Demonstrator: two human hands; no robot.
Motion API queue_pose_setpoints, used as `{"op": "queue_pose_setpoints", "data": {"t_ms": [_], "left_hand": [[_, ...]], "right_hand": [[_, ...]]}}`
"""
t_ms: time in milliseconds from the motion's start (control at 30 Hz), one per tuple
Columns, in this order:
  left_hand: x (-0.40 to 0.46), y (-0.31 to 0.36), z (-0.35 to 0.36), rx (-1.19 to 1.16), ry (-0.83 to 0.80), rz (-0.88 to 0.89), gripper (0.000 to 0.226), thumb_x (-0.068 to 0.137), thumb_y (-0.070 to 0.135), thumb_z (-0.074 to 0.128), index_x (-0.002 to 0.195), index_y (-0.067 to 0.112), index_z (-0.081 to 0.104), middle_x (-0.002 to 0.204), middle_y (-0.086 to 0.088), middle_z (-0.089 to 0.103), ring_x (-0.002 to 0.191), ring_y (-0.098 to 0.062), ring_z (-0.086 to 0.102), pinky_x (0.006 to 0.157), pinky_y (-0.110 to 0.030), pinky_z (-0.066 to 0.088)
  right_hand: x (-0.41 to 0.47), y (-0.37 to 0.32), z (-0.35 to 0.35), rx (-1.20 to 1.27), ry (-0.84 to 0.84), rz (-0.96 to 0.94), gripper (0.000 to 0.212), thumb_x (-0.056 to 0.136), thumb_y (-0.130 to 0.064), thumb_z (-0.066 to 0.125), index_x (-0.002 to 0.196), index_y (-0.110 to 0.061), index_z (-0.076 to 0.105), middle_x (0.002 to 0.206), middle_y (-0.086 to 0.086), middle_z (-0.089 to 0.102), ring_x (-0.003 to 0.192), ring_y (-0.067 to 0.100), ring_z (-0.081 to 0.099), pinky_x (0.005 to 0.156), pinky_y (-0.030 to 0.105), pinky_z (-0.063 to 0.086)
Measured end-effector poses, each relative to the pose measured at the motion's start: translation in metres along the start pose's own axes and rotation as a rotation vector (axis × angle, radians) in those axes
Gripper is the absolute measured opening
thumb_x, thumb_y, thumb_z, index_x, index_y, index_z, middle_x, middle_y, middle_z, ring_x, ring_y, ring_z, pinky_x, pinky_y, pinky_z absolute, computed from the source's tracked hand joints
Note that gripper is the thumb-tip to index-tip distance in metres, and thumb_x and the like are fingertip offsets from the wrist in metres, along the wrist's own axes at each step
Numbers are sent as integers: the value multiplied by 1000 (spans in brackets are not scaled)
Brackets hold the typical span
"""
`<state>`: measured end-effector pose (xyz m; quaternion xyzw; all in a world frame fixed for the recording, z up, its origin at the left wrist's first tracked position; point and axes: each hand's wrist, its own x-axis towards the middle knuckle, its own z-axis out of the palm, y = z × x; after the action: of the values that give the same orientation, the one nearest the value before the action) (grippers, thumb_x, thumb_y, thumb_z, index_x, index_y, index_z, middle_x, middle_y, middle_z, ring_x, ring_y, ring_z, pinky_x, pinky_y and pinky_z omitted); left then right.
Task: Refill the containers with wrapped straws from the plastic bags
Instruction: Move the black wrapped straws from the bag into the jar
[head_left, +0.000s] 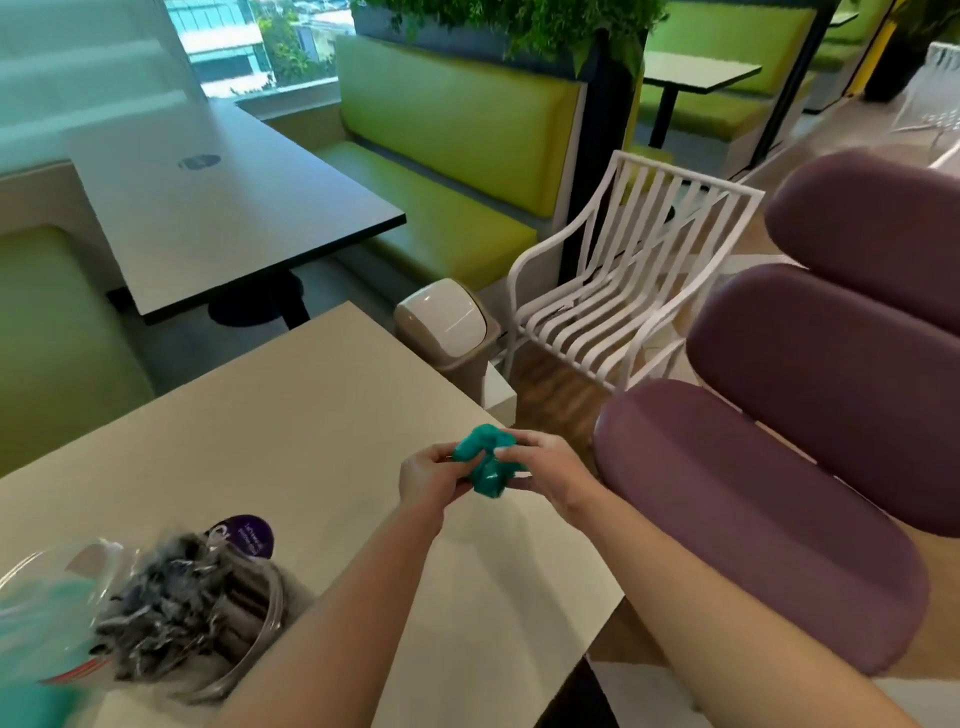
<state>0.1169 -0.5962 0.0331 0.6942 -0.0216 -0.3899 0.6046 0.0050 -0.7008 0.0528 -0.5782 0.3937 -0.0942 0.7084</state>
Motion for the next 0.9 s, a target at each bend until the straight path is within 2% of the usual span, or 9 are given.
{"op": "queue_pose_setpoints", "data": {"t_ms": [267,333,400,467,567,667,733,800,900], "left_hand": [[79,49,48,129,119,15,32,82,4,74,113,4,68,102,-7,70,86,-20,68,80,-30,59],[99,65,61,144,92,-7,34,82,6,75,115,7,66,98,-1,66,87,-17,66,71,-23,58],[119,77,69,100,33,-36,37,82,6,76,117,9,65,99,1,66,89,-15,66,64,-18,57],[138,84,71,70,-20,-60,39,82,5,75,119,12,64,110,-4,67,95,-16,67,65,-20,58],[172,86,73,22,0,-74,35,87,9,70,121,13,65,116,-8,66,101,-20,67,71,-26,59],[207,83,72,-14,150,-79,30,94,26,62,120,11,64,110,-9,68,97,-23,69,79,-37,60],[231,82,72,64,325,-41,31,96,30,57,120,11,62,110,-7,67,98,-22,66,85,-41,59],[251,84,72,201,478,42,30,97,26,57,124,13,59,118,-8,62,103,-20,62,87,-37,57],[274,89,73,351,589,143,39,96,24,59,133,15,48,134,-6,48,117,-19,54,88,-25,47]], "right_hand": [[111,-43,-31,-79,-82,-21,39,91,-12,65,129,-12,58,121,7,61,102,19,63,74,24,59],[141,-55,-41,-108,-40,-30,34,89,-11,67,123,-13,61,116,4,62,103,19,63,78,26,59],[169,-64,-50,-148,-3,-52,26,88,-10,68,114,-14,64,108,1,62,98,15,63,71,20,57],[195,-68,-58,-182,12,-74,19,87,-8,68,105,-14,64,105,2,63,98,17,64,66,18,57],[241,-73,-64,-256,18,-95,16,87,-5,68,100,-13,63,104,5,64,101,19,65,71,21,58],[279,-77,-60,-374,5,-180,15,88,-5,67,93,-18,60,104,1,62,103,16,62,76,19,56],[303,-81,-54,-461,-32,-261,20,90,-3,63,89,-22,58,107,0,58,103,14,59,69,9,52],[326,-84,-46,-526,-61,-330,22,91,-2,61,88,-23,59,111,0,54,105,12,56,70,7,51],[355,-83,-33,-596,-54,-437,17,91,-5,61,92,-22,59,111,-2,50,106,12,54,86,21,55]]}}
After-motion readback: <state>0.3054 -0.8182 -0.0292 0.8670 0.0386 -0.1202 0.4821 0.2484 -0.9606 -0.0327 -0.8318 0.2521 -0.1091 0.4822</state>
